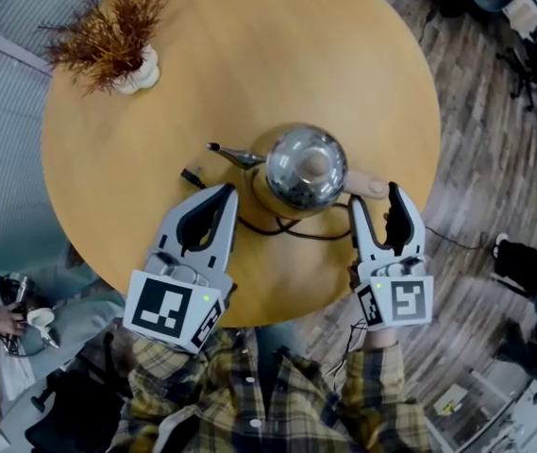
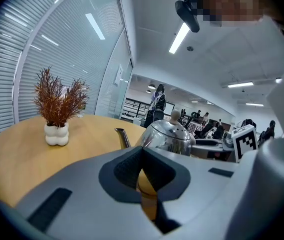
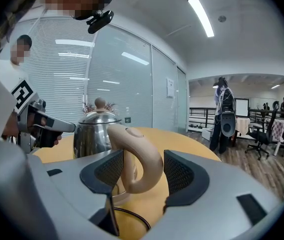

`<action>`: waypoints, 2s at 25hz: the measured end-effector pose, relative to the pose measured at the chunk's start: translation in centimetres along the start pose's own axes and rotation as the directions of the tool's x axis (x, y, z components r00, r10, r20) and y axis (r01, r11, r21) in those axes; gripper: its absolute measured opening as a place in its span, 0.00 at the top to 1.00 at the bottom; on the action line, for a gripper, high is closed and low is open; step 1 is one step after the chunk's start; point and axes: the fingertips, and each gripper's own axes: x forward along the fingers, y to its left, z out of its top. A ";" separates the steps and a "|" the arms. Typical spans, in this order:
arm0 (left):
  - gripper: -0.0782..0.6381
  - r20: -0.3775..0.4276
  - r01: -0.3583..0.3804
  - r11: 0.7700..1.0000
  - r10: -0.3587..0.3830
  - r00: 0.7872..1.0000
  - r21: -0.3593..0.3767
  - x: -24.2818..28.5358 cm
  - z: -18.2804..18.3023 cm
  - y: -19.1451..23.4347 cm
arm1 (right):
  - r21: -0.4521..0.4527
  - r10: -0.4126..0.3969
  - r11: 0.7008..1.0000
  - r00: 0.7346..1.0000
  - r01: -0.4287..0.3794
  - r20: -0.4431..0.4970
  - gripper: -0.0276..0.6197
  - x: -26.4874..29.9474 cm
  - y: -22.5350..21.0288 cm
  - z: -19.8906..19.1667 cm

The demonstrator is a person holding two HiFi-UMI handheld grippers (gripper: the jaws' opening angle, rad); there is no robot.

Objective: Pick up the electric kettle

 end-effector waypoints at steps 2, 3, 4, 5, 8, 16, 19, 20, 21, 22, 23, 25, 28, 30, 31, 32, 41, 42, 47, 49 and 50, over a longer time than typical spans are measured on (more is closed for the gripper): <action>0.89 -0.001 -0.001 1.000 0.001 1.000 -0.004 0.1 -0.2 0.2 | 0.000 -0.010 1.000 1.000 0.010 -0.004 0.57 0.3 -0.3 -0.3; 0.89 -0.003 -0.001 1.000 0.001 1.000 -0.005 0.2 -0.3 0.3 | 0.002 -0.015 1.000 1.000 0.015 -0.006 0.57 0.5 -0.5 -0.4; 0.89 -0.005 0.000 1.000 0.000 1.000 -0.006 0.2 -0.4 0.3 | 0.007 -0.019 1.000 1.000 0.019 -0.006 0.57 0.6 -0.7 -0.6; 0.89 -0.007 0.000 1.000 0.000 1.000 -0.007 0.3 -0.5 0.4 | 0.012 -0.023 1.000 1.000 0.023 -0.007 0.57 0.8 -0.9 -0.7; 0.89 -0.008 0.001 1.000 -0.001 1.000 -0.010 0.5 -0.7 0.7 | 0.022 -0.033 0.999 0.999 0.033 -0.008 0.57 1.6 -1.3 -1.3; 0.89 -0.019 -0.004 1.000 0.004 1.000 -0.013 1.1 -1.6 1.3 | 0.052 -0.057 0.997 0.998 0.056 0.008 0.57 3.3 -2.3 -2.1; 0.89 -0.024 -0.005 1.000 0.005 1.000 -0.016 1.2 -1.8 1.5 | 0.056 -0.065 0.996 0.998 0.064 0.009 0.58 3.7 -2.5 -2.1; 0.89 -0.025 -0.006 1.000 0.006 1.000 -0.018 1.3 -1.8 1.6 | 0.055 -0.068 0.996 0.998 0.068 0.010 0.59 3.8 -2.5 -2.0; 0.89 -0.025 -0.007 1.000 0.006 1.000 -0.020 1.3 -1.9 1.6 | 0.052 -0.071 0.996 0.997 0.070 0.010 0.60 3.9 -2.5 -2.0; 0.89 -0.025 -0.008 1.000 0.007 1.000 -0.021 1.3 -1.9 1.7 | 0.049 -0.074 0.996 0.997 0.073 0.010 0.61 4.1 -2.4 -2.0; 0.89 -0.024 -0.008 1.000 0.007 1.000 -0.022 1.3 -1.8 1.7 | 0.045 -0.077 0.996 0.997 0.076 0.009 0.63 4.3 -2.4 -1.9; 0.89 -0.022 -0.008 1.000 0.007 1.000 -0.024 1.4 -1.8 1.8 | 0.037 -0.086 0.996 0.996 0.086 0.007 0.68 4.6 -2.3 -1.9; 0.89 -0.018 -0.007 1.000 0.006 1.000 -0.026 1.4 -1.6 1.9 | 0.038 -0.098 0.994 0.995 0.098 0.009 0.72 5.0 -2.3 -1.8; 0.89 -0.019 -0.005 1.000 0.004 1.000 -0.027 1.4 -1.7 1.8 | 0.036 -0.108 0.994 0.994 0.108 0.011 0.75 5.1 -2.3 -1.8; 0.89 -0.019 -0.004 1.000 0.003 1.000 -0.027 1.4 -1.7 1.8 | 0.031 -0.115 0.993 0.993 0.114 0.012 0.78 5.2 -2.4 -1.7; 0.89 -0.018 -0.004 1.000 0.003 1.000 -0.027 1.4 -1.7 1.9 | 0.026 -0.122 0.992 0.992 0.121 0.014 0.79 5.2 -2.4 -1.7; 0.89 -0.017 -0.005 0.999 0.005 1.000 -0.033 1.3 -1.8 1.8 | 0.038 -0.164 0.986 0.986 0.162 0.041 0.83 5.3 -2.7 -1.5; 0.89 -0.015 -0.006 0.999 0.006 1.000 -0.033 1.3 -1.7 1.8 | 0.043 -0.167 0.985 0.985 0.165 0.045 0.83 5.3 -2.7 -1.5; 0.89 -0.014 -0.016 0.999 0.016 1.000 -0.040 0.8 -1.5 1.9 | 0.062 -0.196 0.979 0.978 0.192 0.072 0.83 4.9 -2.8 -1.1; 0.89 -0.001 -0.023 0.999 0.023 1.000 -0.033 0.6 -1.1 1.9 | 0.070 -0.210 0.976 0.974 0.204 0.084 0.83 4.7 -2.8 -1.0; 0.89 0.003 -0.025 0.999 0.025 1.000 -0.031 0.6 -1.0 1.9 | 0.073 -0.215 0.975 0.973 0.209 0.089 0.83 4.7 -2.9 -0.9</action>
